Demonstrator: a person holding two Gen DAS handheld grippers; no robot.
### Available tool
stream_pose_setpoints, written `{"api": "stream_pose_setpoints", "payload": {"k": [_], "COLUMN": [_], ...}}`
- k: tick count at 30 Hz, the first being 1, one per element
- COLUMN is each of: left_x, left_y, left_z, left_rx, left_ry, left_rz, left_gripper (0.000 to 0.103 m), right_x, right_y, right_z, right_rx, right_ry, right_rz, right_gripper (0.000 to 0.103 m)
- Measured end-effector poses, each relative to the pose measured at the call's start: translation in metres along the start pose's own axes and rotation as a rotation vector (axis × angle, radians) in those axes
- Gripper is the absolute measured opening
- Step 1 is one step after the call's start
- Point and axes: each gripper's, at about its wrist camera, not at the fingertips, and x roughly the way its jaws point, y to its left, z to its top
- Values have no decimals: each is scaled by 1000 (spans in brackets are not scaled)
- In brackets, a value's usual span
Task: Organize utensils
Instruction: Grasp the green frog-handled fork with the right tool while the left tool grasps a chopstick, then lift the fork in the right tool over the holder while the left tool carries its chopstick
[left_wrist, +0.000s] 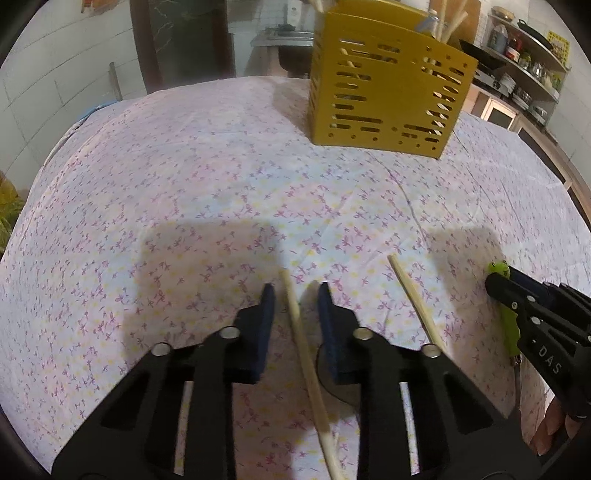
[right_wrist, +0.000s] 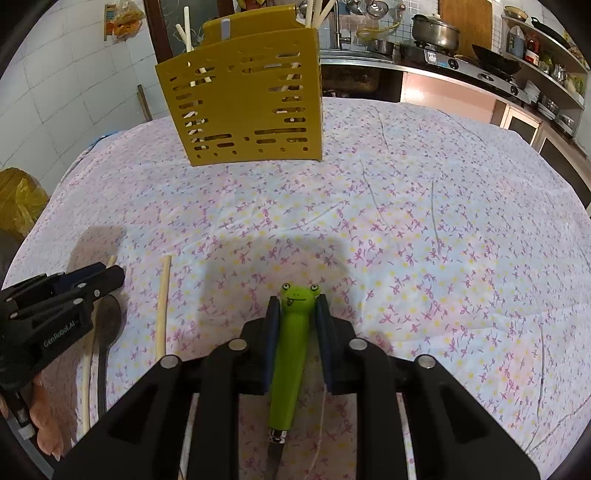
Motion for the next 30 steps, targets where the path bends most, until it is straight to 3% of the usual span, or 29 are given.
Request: {"api": "stream_pose_setpoints", "payload": {"k": [4,11,15,21,30], "left_x": [0,1,-6,-40,-107], "left_y": [-4,0,5,20,48], "left_z": [0,2,2,5,-1], "left_rx": [15,-8,-12,-39,-79], "left_ry": [7,13,-12,-120,-327], "left_rz": [-7,-36,-51,-47,6], "left_gripper": [7,4,4,4,4], "right_x": [0,-2,-13,-48,-113], "right_y": [-2,-2,-6,-4,-2], "right_z": [-1,0,-2,-4,-19], "right_rx": [7,28,53,62,66], "right_ry": [0,-5,-51,-183,-450], "right_rz": [-1,-10,-9,-10,1], "right_gripper": [20,19,19,19,19]}}
